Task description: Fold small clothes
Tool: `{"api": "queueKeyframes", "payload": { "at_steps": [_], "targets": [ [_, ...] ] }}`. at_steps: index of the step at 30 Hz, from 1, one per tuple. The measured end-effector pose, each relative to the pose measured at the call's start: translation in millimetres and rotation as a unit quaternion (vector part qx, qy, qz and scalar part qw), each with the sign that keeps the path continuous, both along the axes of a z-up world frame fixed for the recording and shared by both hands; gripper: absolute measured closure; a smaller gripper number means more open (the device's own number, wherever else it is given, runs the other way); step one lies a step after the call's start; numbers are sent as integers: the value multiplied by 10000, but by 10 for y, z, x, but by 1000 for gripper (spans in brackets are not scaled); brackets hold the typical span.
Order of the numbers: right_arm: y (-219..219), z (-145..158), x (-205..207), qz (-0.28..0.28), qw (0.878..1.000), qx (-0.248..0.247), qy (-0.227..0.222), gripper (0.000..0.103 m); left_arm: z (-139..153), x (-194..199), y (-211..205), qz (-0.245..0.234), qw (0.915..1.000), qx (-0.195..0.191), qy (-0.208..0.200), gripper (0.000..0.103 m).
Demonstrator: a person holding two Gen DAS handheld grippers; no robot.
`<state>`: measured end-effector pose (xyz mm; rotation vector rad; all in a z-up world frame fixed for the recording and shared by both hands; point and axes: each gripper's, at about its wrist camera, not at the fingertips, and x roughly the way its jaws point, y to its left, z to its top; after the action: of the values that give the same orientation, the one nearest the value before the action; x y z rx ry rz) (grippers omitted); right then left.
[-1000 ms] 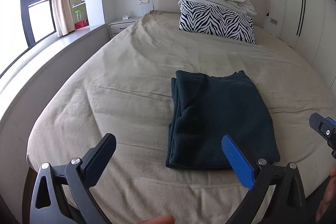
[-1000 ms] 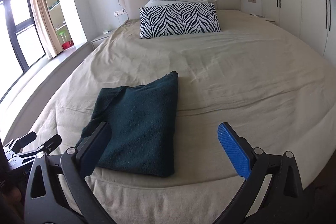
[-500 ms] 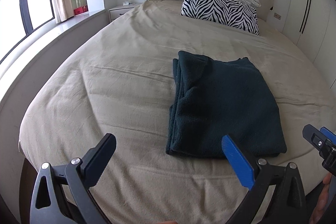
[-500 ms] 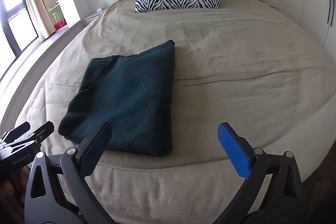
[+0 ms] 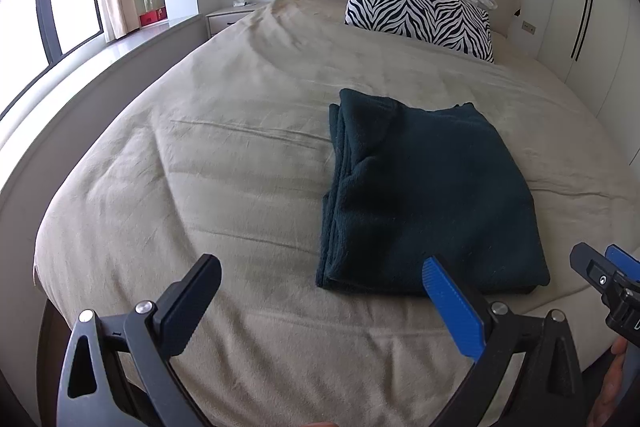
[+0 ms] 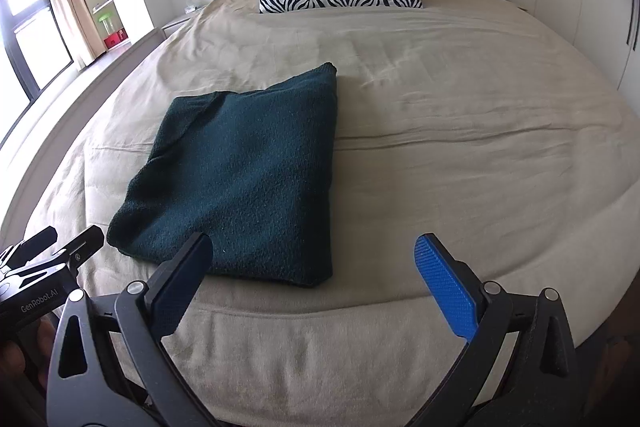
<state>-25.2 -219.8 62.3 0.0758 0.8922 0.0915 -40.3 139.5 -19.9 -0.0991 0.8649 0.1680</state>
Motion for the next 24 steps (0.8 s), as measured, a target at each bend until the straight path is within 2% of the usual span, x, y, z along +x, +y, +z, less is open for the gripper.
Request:
{"api": "queueKeyframes", "payload": {
  "at_steps": [24],
  "targets": [
    [38, -82, -16, -13, 9999, -23, 103, 0, -89, 4, -4, -64, 9999, -45, 85, 0]
  ]
}}
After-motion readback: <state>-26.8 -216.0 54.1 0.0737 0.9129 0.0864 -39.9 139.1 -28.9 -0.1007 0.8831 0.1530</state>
